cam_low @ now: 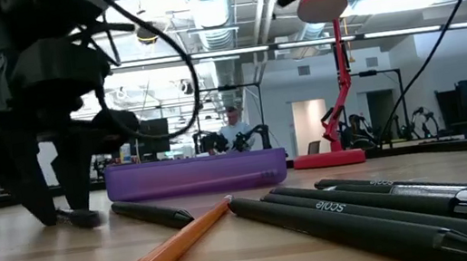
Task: Pick & place school supplies into a supply box
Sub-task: Put the transparent pen into the purple supply box
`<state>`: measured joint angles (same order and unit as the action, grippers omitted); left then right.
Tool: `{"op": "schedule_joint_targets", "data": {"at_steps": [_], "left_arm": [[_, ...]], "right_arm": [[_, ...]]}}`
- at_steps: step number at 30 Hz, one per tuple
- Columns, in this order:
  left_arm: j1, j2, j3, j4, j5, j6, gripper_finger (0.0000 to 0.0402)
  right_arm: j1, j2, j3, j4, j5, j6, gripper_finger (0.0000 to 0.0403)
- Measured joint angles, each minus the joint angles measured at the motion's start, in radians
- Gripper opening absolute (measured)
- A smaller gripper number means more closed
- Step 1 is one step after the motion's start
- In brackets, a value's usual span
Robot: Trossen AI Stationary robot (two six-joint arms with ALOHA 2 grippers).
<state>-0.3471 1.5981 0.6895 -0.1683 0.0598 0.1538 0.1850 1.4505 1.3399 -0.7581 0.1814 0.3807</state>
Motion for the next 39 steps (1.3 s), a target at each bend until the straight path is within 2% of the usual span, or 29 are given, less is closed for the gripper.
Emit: {"op": "schedule_joint_targets", "data": {"at_steps": [8,17,21,29,36,39], "left_arm": [[0.003,0.082,0.096,-0.141,-0.001,-0.005,0.01],[0.025,0.085,0.103,-0.166,0.026,-0.065,0.0013],[0.035,0.085,0.101,-0.17,0.102,-0.062,0.0015],[0.138,0.079,0.104,-0.172,0.305,-0.067,0.0009],[0.199,0.062,0.193,-0.285,0.548,-0.028,0.0009],[0.213,0.054,0.25,-0.382,0.563,0.02,0.0009]], "right_arm": [[0.134,-0.061,0.001,-0.144,0.135,0.161,0.0166],[0.244,-0.056,-0.001,-0.32,0.17,0.334,0.0159],[0.278,-0.056,-0.003,-0.361,0.194,0.386,0.0156],[0.3,-0.056,-0.004,-0.39,0.214,0.431,0.0149],[0.3,-0.056,-0.004,-0.397,0.21,0.432,0.0144],[0.3,-0.056,-0.004,-0.401,0.212,0.428,0.0143]]}}
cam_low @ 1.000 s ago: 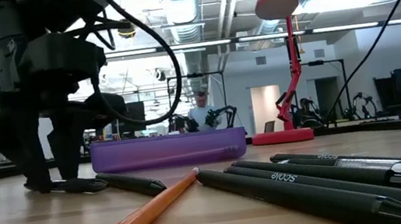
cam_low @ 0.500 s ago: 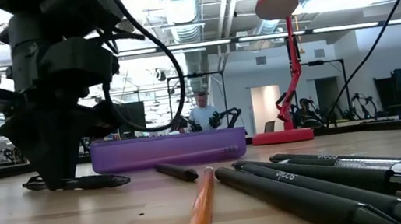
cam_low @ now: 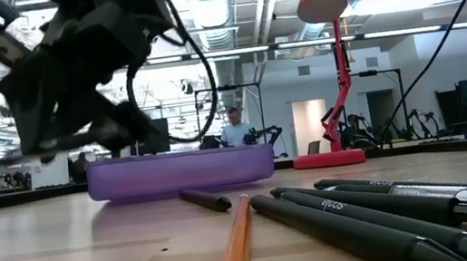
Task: Pick & place school supplies into a supply box
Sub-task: Put the transparent pen into the purple supply box
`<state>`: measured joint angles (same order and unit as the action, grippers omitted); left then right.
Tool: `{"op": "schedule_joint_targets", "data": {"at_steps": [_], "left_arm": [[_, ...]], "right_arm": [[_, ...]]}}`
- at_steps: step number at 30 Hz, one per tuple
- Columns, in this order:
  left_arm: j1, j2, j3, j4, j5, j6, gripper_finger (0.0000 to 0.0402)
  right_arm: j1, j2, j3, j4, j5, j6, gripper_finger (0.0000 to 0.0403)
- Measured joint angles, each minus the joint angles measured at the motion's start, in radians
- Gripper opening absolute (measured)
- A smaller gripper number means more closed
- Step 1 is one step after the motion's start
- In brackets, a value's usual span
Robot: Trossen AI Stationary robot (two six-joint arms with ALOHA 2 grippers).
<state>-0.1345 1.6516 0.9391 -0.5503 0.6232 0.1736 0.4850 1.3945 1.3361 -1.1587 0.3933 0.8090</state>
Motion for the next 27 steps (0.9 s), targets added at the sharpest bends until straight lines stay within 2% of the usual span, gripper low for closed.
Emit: {"op": "schedule_joint_targets", "data": {"at_steps": [6,13,17,25,27], "left_arm": [[0.025,-0.001,0.103,-0.105,-0.063,0.078,0.0009],[0.069,-0.002,0.192,-0.163,-0.075,0.131,0.0009],[0.12,-0.003,0.199,-0.164,-0.145,0.138,0.0009],[0.268,0.018,0.2,-0.135,-0.4,0.143,0.0009],[0.303,0.022,0.2,-0.135,-0.427,0.125,0.0009]], "right_arm": [[0.0,0.0,0.0,-0.012,0.006,-0.005,0.0143],[0.0,0.0,0.0,-0.016,0.006,-0.005,0.014],[0.0,0.0,0.0,-0.016,0.006,-0.004,0.0137],[0.0,0.0,0.0,-0.003,0.009,0.003,0.0136],[0.0,0.0,0.0,0.005,0.009,0.004,0.0137]]}}
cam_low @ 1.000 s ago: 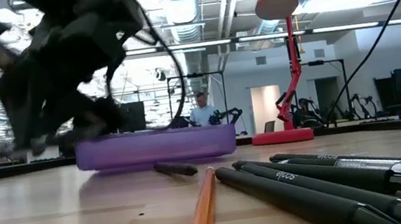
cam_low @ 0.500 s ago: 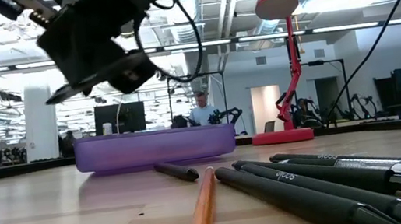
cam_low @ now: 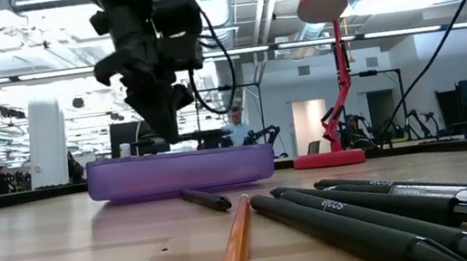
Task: Pick & place school supplies into a supply box
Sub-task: Put the transparent pen into the purple supply box, then put the black scissors into the purple supply box
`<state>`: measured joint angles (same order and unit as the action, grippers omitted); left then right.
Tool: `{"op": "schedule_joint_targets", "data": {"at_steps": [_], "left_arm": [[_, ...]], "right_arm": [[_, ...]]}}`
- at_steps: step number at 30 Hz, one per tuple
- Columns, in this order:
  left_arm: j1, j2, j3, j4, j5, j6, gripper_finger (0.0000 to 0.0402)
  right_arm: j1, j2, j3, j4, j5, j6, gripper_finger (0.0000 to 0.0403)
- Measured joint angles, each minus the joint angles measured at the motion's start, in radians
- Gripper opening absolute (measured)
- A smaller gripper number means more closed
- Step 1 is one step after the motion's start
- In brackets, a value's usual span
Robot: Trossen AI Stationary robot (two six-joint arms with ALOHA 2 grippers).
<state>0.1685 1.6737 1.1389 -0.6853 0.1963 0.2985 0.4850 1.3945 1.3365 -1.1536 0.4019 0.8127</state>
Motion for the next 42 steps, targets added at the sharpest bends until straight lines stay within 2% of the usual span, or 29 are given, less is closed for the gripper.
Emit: {"op": "schedule_joint_targets", "data": {"at_steps": [5,15,19,23,28,34,38,42], "left_arm": [[0.032,0.014,0.0,-0.005,0.001,-0.027,0.0051],[0.018,0.016,0.0,-0.001,-0.028,-0.029,0.0132],[0.011,-0.009,0.0,-0.026,0.0,-0.082,0.0153],[-0.012,-0.083,0.0,-0.05,0.027,-0.115,0.0156],[-0.064,-0.23,0.0,-0.069,-0.002,-0.131,0.0147],[-0.155,-0.422,0.001,-0.122,-0.126,-0.198,0.0139],[-0.222,-0.529,0.001,-0.161,-0.222,-0.258,0.0137],[-0.281,-0.607,0.001,-0.202,-0.306,-0.316,0.0137]], "right_arm": [[0.0,0.0,0.0,0.018,-0.003,0.001,0.0138],[0.0,0.002,0.0,0.032,-0.003,0.02,0.0134],[-0.015,0.018,-0.058,0.084,-0.028,0.058,0.0134],[-0.027,0.051,-0.136,0.248,-0.114,0.098,0.0134],[-0.005,0.164,-0.196,0.45,-0.227,0.131,0.0134],[0.033,0.322,-0.193,0.587,-0.283,0.243,0.0134],[0.06,0.363,-0.194,0.516,-0.304,0.393,0.0134],[0.129,0.349,-0.194,0.317,-0.374,0.539,0.0134]]}}
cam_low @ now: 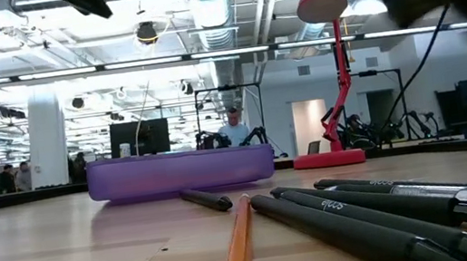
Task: Pick & place school supplies into a supply box
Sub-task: Put the black scissors into the purple supply box
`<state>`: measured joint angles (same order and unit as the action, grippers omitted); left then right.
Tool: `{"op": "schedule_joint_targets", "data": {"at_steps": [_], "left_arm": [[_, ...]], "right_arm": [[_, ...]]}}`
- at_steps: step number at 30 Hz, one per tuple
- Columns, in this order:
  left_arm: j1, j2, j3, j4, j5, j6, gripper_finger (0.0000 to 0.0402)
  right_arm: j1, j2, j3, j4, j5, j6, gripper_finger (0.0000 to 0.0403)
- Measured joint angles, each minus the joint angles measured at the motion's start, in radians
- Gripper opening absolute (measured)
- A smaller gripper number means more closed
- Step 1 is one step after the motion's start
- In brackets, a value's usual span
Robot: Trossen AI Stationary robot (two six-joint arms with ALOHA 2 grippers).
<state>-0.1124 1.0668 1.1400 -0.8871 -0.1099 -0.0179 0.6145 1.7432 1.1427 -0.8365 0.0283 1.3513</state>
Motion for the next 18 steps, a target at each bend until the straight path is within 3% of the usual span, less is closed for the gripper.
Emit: {"op": "schedule_joint_targets", "data": {"at_steps": [11,18], "left_arm": [[-0.087,-0.03,-0.001,-0.016,-0.162,-0.064,0.0137],[-0.093,0.009,-0.001,0.022,-0.161,-0.037,0.0137]], "right_arm": [[0.215,-0.104,-0.007,-0.348,-0.138,0.349,0.0134],[0.27,-0.106,-0.007,-0.325,-0.157,0.384,0.0134]]}}
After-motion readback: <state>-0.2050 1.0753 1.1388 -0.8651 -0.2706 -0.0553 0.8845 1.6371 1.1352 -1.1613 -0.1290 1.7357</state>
